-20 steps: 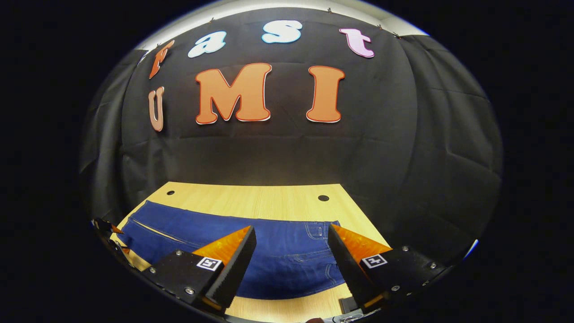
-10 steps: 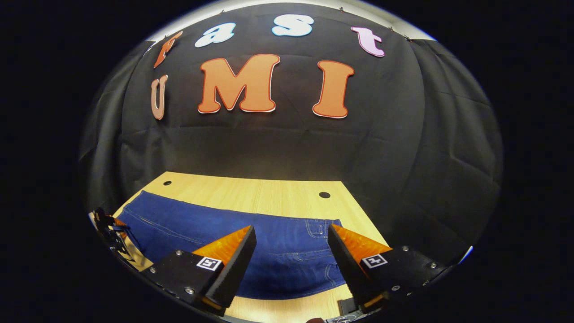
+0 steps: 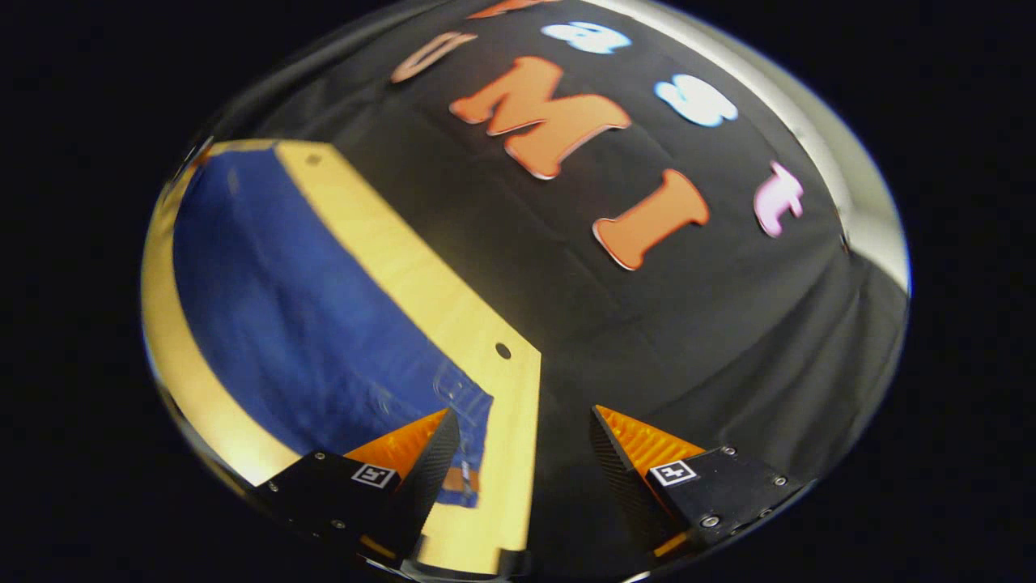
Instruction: Grasp the waist and the cuffs of the jeans and fold them to make the two legs overlap; first hold the waist and fold one-third of the jeans toward the cuffs, then hold the cuffs and fold the remaining one-third in the same direction to finish folding.
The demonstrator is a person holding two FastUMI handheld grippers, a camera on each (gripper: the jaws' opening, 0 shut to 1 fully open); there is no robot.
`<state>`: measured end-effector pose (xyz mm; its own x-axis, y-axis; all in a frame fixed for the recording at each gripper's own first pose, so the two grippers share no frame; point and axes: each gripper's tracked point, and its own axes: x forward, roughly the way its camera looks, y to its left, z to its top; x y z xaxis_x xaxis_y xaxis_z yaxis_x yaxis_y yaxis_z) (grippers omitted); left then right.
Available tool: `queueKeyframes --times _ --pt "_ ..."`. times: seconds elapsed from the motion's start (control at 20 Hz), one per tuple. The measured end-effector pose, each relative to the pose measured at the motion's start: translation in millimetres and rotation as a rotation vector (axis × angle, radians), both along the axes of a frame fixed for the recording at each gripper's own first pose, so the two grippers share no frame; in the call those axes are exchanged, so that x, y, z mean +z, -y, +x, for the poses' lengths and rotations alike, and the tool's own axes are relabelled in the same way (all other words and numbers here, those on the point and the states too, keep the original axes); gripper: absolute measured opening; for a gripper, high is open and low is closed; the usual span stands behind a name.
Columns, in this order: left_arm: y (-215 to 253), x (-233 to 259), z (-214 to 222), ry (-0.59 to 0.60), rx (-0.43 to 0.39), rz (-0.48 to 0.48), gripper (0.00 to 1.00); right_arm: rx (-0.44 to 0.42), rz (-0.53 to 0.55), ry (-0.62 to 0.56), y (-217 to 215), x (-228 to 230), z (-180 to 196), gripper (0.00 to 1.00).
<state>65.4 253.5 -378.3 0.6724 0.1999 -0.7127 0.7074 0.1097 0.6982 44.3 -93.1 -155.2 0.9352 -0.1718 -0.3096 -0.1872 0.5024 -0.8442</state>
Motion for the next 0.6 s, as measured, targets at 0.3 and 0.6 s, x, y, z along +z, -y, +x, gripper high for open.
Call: queueKeyframes --times 0.3,0.6 --pt "-1.1 -2.1 -0.4 -0.018 -0.010 0.032 0.00 0.288 -0.381 -0.353 -0.3 -114.9 -58.9 0.98" --pt "-0.6 -2.8 -0.8 -0.038 -0.004 0.041 0.00 0.299 -0.505 -0.418 35.5 -164.4 -38.5 0.97"
